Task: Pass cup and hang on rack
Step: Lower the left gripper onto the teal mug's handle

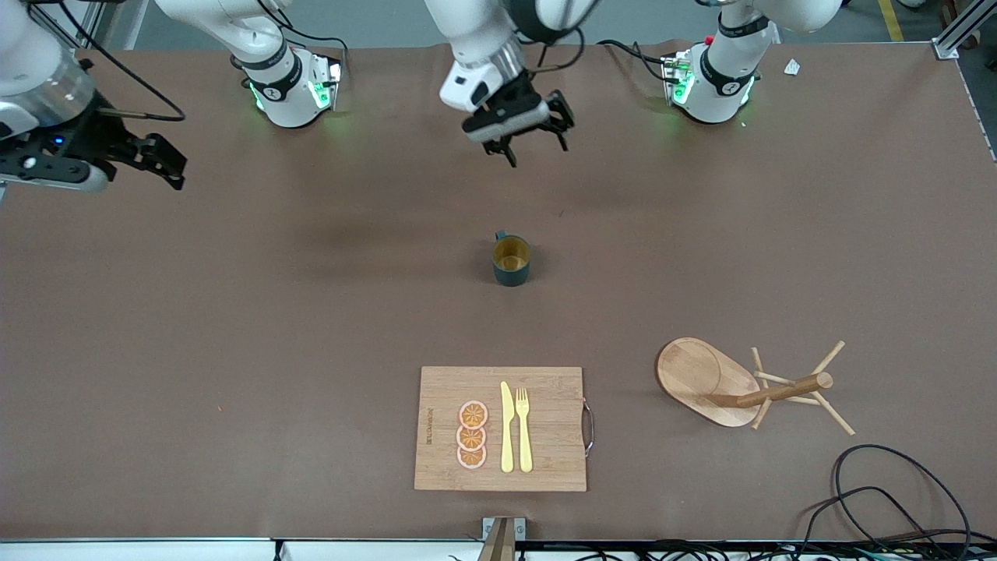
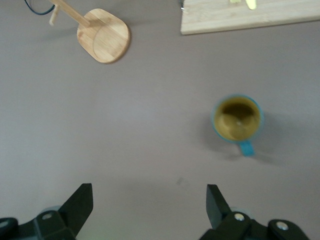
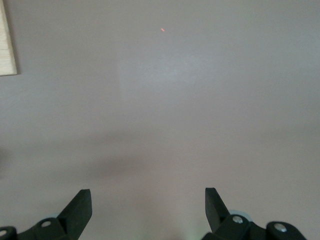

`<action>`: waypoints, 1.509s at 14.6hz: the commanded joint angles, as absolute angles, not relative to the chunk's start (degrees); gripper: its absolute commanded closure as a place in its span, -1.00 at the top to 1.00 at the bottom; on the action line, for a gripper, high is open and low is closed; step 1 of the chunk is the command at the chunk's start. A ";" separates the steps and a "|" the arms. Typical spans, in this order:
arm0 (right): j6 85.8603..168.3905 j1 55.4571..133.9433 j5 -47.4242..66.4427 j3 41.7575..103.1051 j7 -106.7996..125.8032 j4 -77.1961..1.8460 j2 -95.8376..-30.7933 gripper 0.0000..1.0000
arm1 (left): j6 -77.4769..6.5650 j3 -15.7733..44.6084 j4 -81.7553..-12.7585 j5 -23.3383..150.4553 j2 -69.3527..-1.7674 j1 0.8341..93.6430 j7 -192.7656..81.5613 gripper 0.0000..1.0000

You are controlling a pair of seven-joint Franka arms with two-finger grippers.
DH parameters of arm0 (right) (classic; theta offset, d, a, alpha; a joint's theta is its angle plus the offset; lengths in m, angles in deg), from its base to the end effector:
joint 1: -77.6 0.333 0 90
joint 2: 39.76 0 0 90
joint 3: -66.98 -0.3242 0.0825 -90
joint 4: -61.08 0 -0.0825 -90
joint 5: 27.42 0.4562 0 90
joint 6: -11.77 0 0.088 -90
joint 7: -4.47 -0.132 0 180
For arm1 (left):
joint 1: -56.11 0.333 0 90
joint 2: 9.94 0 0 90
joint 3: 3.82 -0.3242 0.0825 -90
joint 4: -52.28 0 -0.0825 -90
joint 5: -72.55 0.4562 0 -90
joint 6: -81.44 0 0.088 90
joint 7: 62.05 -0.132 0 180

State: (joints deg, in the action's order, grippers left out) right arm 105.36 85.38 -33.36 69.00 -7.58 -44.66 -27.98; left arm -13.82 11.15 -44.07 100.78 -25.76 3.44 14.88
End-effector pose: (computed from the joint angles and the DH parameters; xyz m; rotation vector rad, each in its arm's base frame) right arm 0.5612 0.0421 0.5860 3.0415 -0.1555 0.0129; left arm 0.3192 -0.5949 0.3901 -2.7210 -0.0605 -0.4244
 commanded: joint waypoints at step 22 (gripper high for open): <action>114.34 75.49 -28.92 72.87 6.14 -42.01 -33.70 1.00 | -24.99 14.55 -54.77 146.36 -49.49 -3.30 71.18 0.84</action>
